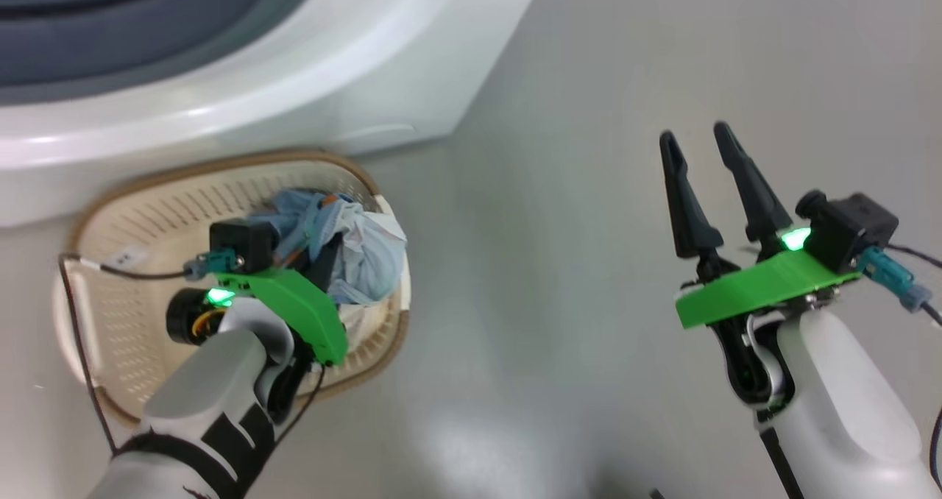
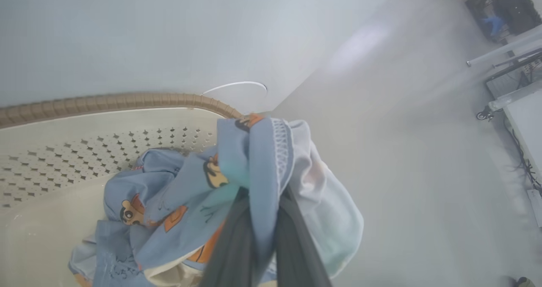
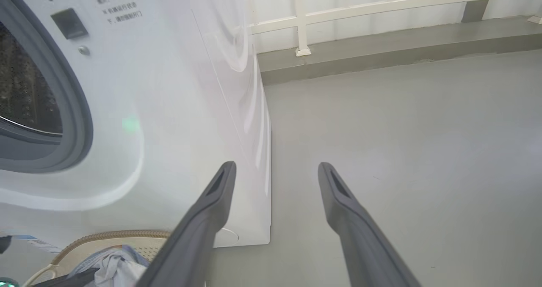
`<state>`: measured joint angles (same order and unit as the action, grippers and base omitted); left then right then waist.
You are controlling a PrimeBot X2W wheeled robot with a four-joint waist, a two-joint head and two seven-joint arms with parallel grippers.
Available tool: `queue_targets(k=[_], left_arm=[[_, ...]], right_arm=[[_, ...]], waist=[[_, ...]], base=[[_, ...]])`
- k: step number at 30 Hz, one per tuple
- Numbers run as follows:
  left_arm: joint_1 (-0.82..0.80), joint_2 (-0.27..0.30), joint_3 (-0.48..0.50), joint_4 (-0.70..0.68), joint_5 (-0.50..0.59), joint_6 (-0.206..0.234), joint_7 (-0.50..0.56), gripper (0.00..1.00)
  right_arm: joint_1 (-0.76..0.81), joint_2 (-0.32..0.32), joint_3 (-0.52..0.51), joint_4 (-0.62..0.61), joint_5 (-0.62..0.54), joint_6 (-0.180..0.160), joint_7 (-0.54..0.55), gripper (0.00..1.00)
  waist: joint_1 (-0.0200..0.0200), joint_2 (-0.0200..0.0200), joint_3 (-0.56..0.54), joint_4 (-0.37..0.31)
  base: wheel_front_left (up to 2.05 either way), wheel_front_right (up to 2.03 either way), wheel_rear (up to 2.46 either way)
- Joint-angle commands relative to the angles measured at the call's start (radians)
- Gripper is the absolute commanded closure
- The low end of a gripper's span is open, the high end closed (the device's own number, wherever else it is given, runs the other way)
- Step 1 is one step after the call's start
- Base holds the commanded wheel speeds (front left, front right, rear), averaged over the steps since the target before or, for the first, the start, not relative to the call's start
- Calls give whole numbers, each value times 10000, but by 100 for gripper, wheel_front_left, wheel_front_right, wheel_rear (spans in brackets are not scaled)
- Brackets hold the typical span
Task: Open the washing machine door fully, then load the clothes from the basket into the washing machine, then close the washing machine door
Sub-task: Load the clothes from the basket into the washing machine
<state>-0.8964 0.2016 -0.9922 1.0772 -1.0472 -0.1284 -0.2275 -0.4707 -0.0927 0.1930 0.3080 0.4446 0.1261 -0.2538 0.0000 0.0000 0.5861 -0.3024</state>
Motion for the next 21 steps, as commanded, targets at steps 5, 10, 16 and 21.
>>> queue_targets(k=[5, 10, 16, 21], left_arm=[[573, 297, 379, -887, -209, -22, -326, 100], [1075, 607, 1744, -2069, 447, -22, -338, 100], [2297, 603, 3489, -3629, 1763, 128, -340, 100], [3217, 437, 4516, -4717, 2677, 225, -341, 100]], right_arm=[[634, -319, 167, 66, 151, 46, -80, 0], [863, -525, 155, 211, 249, 46, -80, 0], [1156, -726, 167, 357, 370, 46, -80, 0], [1371, -817, 224, 424, 445, 46, -80, 0]], waist=[[0, 0, -1659, 931], [0, 0, -2399, 1226], [0, 0, -3145, 1496], [0, 0, -3631, 1667]], base=[[0, 0, 0], [0, 0, 0], [0, 0, 0], [0, 0, 0]])
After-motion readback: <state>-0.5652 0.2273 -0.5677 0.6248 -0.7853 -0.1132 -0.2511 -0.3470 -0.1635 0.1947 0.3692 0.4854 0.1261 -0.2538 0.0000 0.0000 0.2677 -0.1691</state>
